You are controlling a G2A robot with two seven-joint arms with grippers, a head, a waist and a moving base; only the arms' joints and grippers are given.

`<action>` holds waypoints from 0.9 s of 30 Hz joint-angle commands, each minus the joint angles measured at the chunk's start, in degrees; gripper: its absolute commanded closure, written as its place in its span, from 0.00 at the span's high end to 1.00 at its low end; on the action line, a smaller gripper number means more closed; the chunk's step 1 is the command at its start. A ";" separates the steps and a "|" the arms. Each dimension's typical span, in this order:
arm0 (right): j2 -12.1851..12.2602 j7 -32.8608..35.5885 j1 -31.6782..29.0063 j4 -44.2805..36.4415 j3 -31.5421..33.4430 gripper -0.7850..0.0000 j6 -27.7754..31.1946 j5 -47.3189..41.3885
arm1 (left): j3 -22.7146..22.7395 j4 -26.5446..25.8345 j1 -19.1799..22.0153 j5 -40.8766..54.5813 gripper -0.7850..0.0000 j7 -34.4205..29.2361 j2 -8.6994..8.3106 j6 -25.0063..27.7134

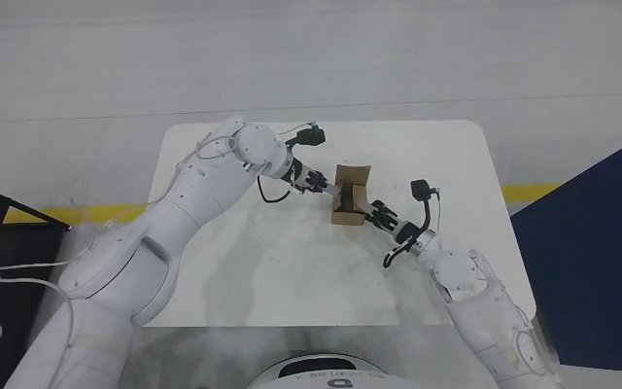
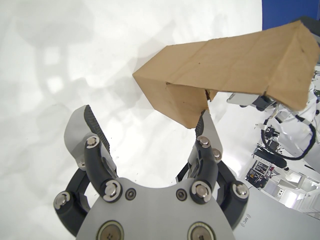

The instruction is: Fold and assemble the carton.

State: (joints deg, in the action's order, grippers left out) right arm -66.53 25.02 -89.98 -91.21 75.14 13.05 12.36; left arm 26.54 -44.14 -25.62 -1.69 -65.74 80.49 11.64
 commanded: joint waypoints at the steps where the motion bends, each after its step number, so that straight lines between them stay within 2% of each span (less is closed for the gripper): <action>1: 0.05 0.37 -0.14 -0.25 -0.07 0.61 -0.15 0.45 | -0.63 1.50 0.35 0.43 0.94 -0.11 1.02 0.50; 3: 0.10 0.86 -0.34 -0.62 -0.26 0.60 -0.23 0.96 | -1.32 3.00 0.71 0.87 0.81 -0.33 2.16 1.01; 4: 0.12 1.07 -0.43 -0.78 -0.37 0.58 -0.30 1.29 | -1.69 3.73 0.89 0.95 0.69 -0.57 2.72 1.34; 5: 0.14 1.18 -0.52 -0.94 -0.45 0.58 -0.40 1.48 | -2.02 4.49 1.09 1.03 0.50 -0.84 3.25 1.69; 6: 0.15 1.27 -0.60 -1.12 -0.53 0.58 -0.39 1.62 | -2.26 5.30 1.30 1.14 0.44 -0.95 3.75 2.01; 7: 0.16 1.31 -0.66 -1.24 -0.58 0.57 -0.46 1.73 | -2.46 6.09 1.53 1.20 0.32 -0.98 4.23 2.35; 8: 0.17 1.29 -0.71 -1.34 -0.59 0.57 -0.53 1.76 | -2.63 6.88 1.77 1.23 0.13 -1.05 4.66 2.73; 9: 0.17 1.21 -0.74 -1.45 -0.60 0.57 -0.50 1.72 | -2.77 7.59 1.98 1.25 0.00 -1.12 5.07 3.11; 17: 0.25 -0.89 -1.70 -2.70 1.07 0.67 1.05 -1.42 | -3.04 10.62 4.48 0.43 0.00 -3.03 7.12 5.48; 23: 0.39 -2.26 -3.38 -4.09 2.82 0.70 4.09 -4.34 | -2.86 9.81 5.68 -0.99 0.00 -4.62 7.59 5.62; 27: 0.33 -2.62 -3.28 -3.77 2.56 0.71 4.06 -4.68 | -2.24 9.43 5.72 -0.92 0.00 -5.55 7.55 5.85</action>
State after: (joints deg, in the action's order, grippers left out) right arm -66.17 22.50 -93.38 -95.14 77.85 17.22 7.73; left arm 24.20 -34.64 -19.88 -2.44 -71.10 88.06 17.38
